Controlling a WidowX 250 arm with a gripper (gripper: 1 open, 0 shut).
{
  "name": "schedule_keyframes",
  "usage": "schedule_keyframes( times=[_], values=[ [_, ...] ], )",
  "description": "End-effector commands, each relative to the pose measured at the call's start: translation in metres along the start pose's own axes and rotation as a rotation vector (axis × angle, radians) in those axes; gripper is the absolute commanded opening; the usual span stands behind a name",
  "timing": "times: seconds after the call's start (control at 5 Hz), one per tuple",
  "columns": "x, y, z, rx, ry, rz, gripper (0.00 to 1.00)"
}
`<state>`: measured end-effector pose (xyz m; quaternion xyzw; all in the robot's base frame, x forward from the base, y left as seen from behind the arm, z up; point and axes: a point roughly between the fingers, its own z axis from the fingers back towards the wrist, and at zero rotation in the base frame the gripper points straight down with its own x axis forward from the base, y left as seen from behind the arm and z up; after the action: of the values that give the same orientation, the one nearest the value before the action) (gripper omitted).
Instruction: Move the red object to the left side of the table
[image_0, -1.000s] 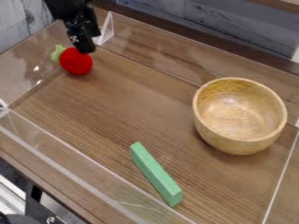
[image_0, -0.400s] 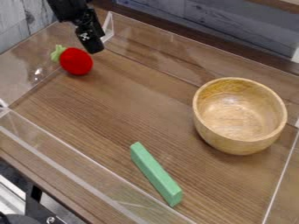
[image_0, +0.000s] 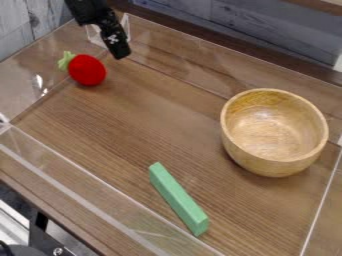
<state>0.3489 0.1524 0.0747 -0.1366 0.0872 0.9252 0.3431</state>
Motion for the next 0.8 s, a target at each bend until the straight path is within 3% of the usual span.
schedule_keyframes(
  times=[0.0,0.2,0.6],
  values=[
    [-0.022,-0.005,0.031,-0.082,0.038,0.021,1.00],
    [-0.031,-0.010,0.033,-0.094,0.047,0.073,1.00],
    [-0.013,-0.008,0.031,-0.142,0.046,0.250,1.00]
  ],
)
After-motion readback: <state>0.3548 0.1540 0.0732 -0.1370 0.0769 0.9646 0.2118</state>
